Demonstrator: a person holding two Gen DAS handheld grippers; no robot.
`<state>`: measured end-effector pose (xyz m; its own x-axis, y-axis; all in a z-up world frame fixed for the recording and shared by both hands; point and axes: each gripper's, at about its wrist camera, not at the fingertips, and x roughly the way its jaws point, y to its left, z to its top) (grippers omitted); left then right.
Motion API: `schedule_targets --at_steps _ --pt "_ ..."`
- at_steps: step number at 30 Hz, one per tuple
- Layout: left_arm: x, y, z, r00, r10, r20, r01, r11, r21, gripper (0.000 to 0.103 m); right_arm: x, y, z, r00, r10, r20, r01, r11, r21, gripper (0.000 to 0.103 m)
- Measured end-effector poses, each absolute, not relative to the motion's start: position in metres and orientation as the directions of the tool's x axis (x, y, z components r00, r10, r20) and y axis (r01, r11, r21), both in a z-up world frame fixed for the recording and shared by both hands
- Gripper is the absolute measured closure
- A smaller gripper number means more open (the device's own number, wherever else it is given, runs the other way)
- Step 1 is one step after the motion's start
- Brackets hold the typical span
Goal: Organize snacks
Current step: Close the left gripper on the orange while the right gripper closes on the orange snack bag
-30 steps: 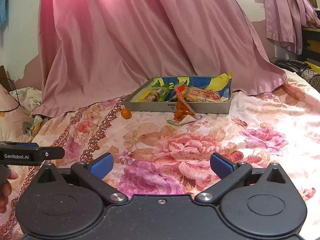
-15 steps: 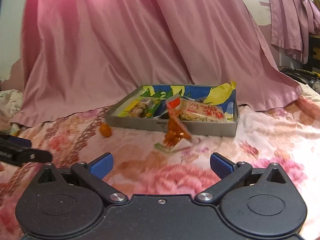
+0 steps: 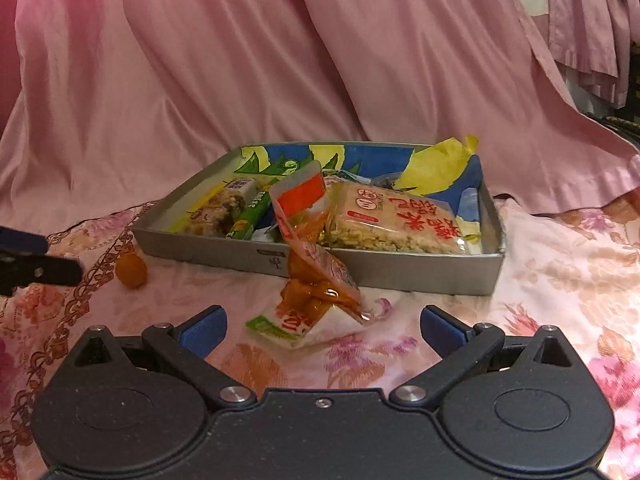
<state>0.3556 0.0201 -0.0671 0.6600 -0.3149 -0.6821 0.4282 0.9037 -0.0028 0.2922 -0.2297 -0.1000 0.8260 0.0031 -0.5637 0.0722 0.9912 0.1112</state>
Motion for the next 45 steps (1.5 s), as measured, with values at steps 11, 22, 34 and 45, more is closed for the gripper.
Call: schedule_targets --at_steps 11,22,34,45 --pt "0.382 0.006 -0.102 0.689 -0.311 -0.655 0.404 0.915 -0.009 0.0 0.316 -0.227 -0.109 0.834 0.001 -0.551 0.064 0.993 0.098 0.001" --pt "0.393 0.004 -0.114 0.656 -0.334 -0.677 0.394 0.917 -0.072 0.012 0.327 -0.216 -0.115 0.82 0.071 -0.568 0.009 0.991 0.137 0.001" --pt "0.393 0.001 -0.121 0.662 -0.316 -0.68 0.39 0.92 -0.048 0.05 0.333 -0.216 -0.124 0.82 0.082 -0.566 0.02 0.985 0.173 0.022" --pt "0.375 -0.004 -0.116 0.669 -0.315 -0.674 0.403 0.915 -0.027 0.063 0.326 -0.195 -0.124 0.823 0.119 -0.555 -0.045 0.988 0.146 0.033"
